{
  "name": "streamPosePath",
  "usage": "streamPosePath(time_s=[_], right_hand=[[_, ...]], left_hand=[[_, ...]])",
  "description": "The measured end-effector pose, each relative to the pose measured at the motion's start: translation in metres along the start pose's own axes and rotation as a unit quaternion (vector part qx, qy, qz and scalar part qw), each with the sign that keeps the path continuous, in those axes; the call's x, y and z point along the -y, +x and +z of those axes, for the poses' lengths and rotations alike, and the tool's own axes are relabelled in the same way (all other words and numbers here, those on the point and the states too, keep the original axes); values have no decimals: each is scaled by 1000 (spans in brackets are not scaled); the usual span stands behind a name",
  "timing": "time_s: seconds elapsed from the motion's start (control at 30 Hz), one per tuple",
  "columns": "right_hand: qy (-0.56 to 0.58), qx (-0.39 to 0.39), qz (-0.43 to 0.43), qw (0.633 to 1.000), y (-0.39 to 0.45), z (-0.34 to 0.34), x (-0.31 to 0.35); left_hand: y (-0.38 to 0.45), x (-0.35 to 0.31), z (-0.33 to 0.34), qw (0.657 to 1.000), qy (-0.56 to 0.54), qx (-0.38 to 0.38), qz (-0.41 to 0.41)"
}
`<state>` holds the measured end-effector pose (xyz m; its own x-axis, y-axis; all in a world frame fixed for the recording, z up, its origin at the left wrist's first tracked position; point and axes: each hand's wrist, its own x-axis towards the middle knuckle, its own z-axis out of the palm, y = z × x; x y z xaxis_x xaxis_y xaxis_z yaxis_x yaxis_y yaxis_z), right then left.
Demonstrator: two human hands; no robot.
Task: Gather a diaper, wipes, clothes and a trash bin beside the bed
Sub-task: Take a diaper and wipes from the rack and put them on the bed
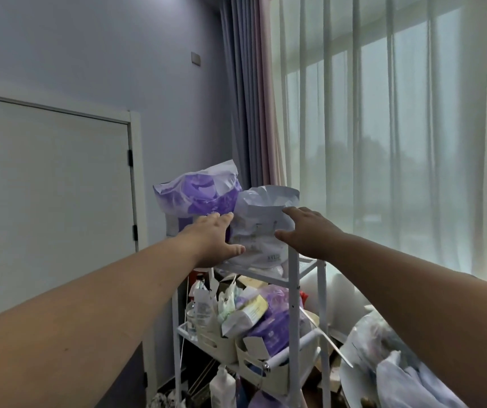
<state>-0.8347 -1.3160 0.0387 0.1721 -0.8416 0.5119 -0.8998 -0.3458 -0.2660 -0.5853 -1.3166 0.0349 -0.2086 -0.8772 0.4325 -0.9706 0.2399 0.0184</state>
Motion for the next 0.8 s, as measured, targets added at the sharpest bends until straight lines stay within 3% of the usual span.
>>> streamPosePath(time_s=[0.43, 0.8], right_hand=[[-3, 25, -92, 995, 148, 47, -48], [52, 101, -125, 986, 214, 68, -67]], left_hand=[[124, -5, 38, 997, 13, -23, -73], [192, -26, 79, 992, 122, -41, 20]])
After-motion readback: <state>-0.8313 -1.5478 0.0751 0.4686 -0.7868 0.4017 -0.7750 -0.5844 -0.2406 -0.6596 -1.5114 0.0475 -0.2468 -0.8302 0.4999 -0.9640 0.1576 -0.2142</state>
